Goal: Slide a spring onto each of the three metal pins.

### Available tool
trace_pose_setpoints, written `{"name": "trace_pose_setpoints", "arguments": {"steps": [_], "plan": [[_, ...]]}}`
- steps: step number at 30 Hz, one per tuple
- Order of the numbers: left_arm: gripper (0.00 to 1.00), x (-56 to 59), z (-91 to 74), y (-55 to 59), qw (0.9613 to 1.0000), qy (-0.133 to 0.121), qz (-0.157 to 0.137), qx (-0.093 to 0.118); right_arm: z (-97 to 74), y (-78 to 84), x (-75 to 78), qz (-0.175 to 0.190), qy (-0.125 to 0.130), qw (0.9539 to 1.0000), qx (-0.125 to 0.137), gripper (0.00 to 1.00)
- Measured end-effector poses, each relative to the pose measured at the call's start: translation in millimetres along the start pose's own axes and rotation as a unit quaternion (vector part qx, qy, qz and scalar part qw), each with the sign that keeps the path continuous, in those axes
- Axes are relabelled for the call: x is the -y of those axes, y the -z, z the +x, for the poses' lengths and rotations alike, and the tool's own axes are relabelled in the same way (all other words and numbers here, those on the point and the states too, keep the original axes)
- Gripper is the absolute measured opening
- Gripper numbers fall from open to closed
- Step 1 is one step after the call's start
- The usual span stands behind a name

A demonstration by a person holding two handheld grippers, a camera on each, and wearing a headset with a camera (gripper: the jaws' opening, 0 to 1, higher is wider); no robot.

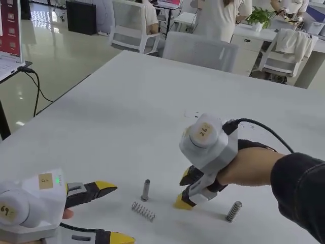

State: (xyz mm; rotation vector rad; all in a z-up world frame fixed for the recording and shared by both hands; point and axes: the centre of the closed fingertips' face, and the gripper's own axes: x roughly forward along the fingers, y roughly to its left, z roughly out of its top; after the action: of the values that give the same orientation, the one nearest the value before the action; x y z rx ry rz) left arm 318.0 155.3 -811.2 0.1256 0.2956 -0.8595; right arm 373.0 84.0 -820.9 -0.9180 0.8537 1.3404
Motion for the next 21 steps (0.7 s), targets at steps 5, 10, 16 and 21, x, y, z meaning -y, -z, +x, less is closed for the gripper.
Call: {"name": "trace_pose_setpoints", "arguments": {"steps": [5,10,16,21], "plan": [[0.63,0.0,-0.5,0.9,1.0000,-0.001,0.000,-0.001,3.8,-7.4,-8.6,-0.004,-0.008,1.0000,0.003,0.29],[0.62,-0.1,0.0,-0.3,1.0000,0.000,0.001,0.000,9.3,-12.5,-17.8,-0.013,-0.015,0.9998,0.001,0.28],[0.62,0.0,-0.2,-0.5,1.0000,0.000,0.001,0.000,16.5,-19.2,-25.5,-0.017,-0.024,0.9996,0.001,0.26],[0.62,-0.5,-0.8,-0.1,1.0000,-0.001,0.001,-0.001,24.2,-24.6,-30.1,-0.015,-0.025,0.9996,0.001,0.25]]}}
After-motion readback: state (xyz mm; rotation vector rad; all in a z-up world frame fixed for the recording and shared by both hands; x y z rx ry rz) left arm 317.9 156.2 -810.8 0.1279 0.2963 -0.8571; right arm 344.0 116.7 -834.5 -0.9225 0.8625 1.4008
